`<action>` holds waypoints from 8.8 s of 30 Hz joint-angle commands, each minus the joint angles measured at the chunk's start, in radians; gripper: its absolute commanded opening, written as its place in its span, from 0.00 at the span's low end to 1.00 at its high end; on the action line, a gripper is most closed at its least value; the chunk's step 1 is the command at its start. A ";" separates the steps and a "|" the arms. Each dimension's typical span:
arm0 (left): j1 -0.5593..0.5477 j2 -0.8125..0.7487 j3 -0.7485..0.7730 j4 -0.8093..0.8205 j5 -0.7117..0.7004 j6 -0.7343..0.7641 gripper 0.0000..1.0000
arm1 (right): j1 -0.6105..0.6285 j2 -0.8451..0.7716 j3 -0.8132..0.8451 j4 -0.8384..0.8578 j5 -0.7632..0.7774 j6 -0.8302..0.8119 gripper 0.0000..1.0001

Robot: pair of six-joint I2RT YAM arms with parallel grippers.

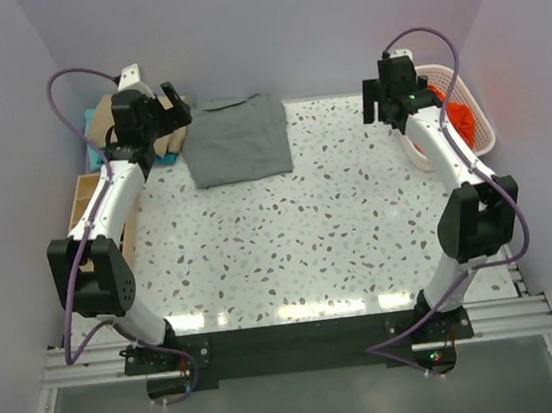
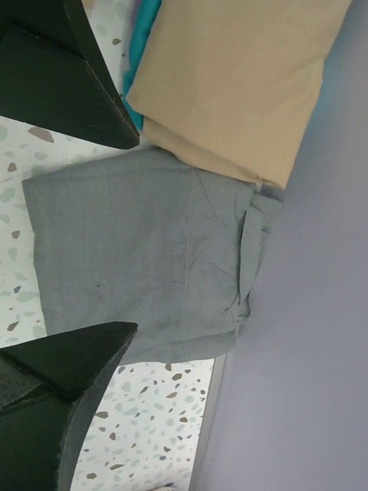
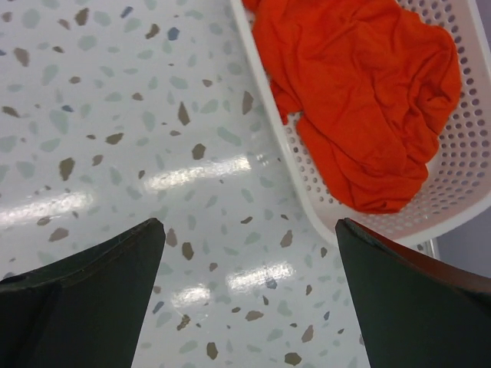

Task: Fold and stack the t-shirts
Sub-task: Grab the tshirt from the pile, then move the tshirt to the center of the board, then flatten the tshirt out

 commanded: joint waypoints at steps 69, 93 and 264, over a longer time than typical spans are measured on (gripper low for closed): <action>-0.085 0.272 0.059 0.172 0.467 0.036 0.00 | -0.298 -0.196 -0.510 1.007 -0.433 0.436 0.00; -0.118 0.010 -0.171 0.232 0.289 -0.070 0.00 | 0.064 -0.566 -0.125 0.528 -1.112 0.344 0.00; -0.393 -0.154 -0.496 0.042 -0.044 -0.122 0.82 | 0.710 -0.319 -0.356 -0.082 -0.775 0.094 0.45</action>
